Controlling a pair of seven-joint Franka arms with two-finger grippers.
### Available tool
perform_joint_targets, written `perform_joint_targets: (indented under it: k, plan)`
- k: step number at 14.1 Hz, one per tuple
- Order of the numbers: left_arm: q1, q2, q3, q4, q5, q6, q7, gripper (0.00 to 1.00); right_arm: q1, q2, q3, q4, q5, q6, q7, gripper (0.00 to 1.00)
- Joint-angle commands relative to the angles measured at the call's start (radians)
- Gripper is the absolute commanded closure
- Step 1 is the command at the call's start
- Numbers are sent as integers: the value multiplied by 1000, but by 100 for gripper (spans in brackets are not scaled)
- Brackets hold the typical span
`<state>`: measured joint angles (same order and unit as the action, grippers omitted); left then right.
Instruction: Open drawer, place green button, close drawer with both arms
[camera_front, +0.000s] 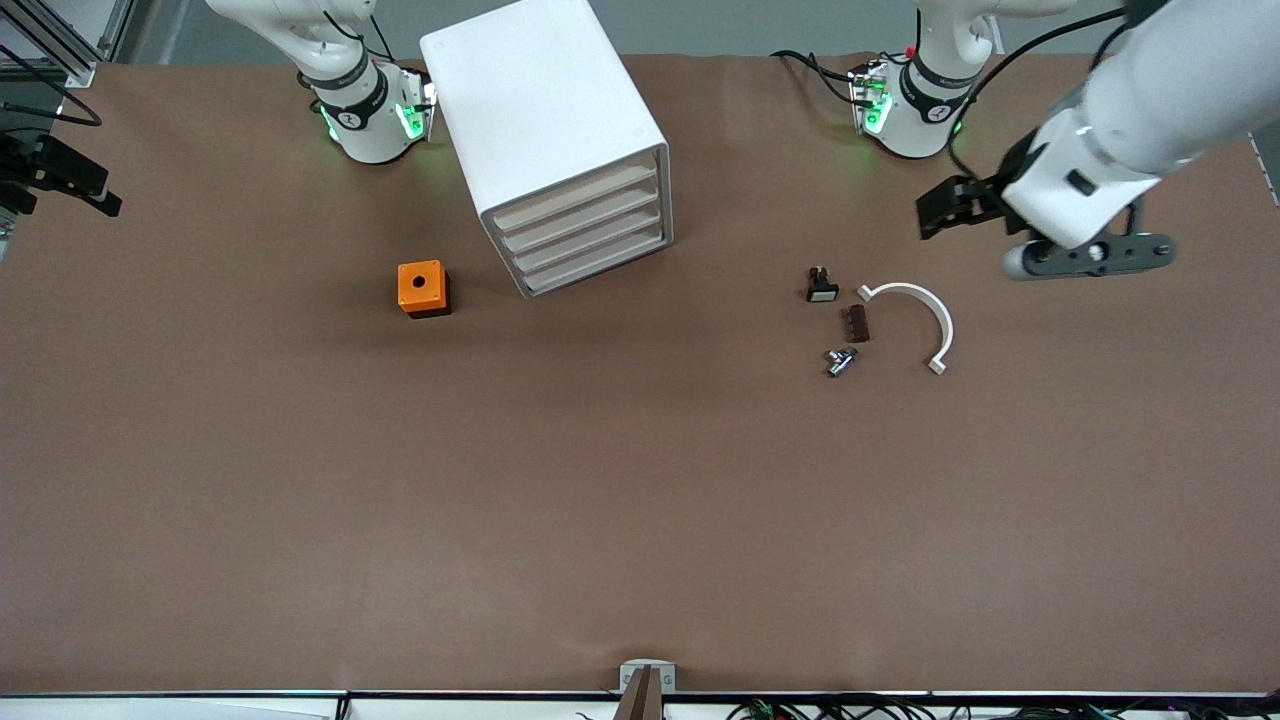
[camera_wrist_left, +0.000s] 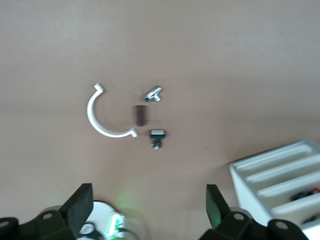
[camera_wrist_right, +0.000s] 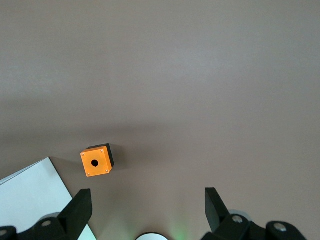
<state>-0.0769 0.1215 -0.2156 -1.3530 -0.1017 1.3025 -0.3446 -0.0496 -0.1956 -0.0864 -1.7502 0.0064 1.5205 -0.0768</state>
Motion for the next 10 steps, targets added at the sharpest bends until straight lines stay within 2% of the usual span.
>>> perform_joint_targets:
  k: [1,4,7,10]
  plan:
    - [13,-52,48,-44,42,-38,116,1,-9,-27,5,-23,23,10,17,0]
    - [12,-126,99,-133,88,-35,218,1,-6,-27,7,-20,27,10,17,0]
    - [6,-187,188,-198,94,-17,324,1,-9,-30,5,-20,27,10,14,0]
    - [6,-290,231,-349,94,91,360,1,-7,-30,5,-20,26,9,14,0]
